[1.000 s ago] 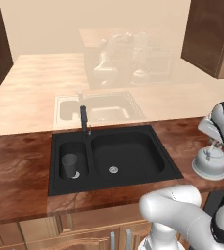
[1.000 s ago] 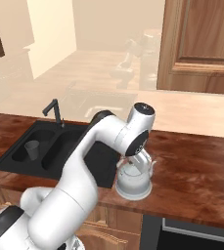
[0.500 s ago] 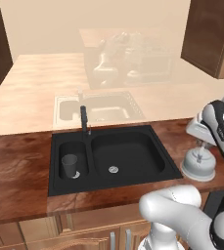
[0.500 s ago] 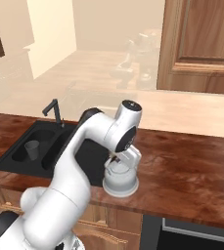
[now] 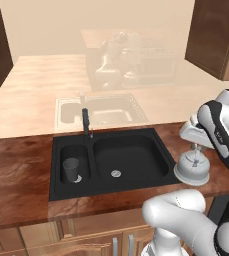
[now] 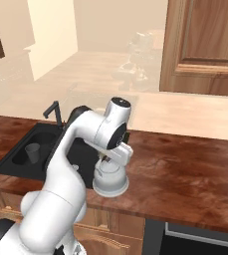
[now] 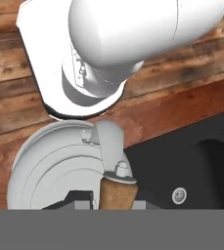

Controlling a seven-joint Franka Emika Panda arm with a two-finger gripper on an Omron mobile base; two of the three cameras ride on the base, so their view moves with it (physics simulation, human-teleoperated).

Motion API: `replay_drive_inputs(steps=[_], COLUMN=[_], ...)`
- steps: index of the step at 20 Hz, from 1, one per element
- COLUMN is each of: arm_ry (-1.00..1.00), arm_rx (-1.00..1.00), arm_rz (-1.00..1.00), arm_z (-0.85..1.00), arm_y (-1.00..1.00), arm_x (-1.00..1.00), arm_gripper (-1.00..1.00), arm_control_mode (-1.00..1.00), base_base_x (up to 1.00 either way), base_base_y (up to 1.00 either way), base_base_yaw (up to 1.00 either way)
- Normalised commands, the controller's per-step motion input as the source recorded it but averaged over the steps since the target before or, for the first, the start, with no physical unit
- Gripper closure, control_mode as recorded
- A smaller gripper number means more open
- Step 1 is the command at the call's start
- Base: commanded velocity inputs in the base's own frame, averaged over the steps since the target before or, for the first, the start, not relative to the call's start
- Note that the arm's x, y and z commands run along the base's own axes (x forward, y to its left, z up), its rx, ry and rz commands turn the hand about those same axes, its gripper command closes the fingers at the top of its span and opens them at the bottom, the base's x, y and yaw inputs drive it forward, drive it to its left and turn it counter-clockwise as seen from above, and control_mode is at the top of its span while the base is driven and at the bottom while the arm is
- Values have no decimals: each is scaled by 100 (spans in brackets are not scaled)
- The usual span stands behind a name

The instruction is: Place the glass cup in the left basin and the kettle in the right basin of the sink.

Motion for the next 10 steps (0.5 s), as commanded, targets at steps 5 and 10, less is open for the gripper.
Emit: replay_drive_inputs(steps=[5, 10], arm_ry=[1, 0], arm_rx=[0, 0], arm_rz=[17, 14], arm_z=[17, 7], arm_y=[31, 33], arm_x=[15, 27], arm_gripper=[100, 100], arm_control_mode=[-100, -100], base_base_x=[0, 0], base_base_y=[0, 0], base_base_yaw=[0, 0])
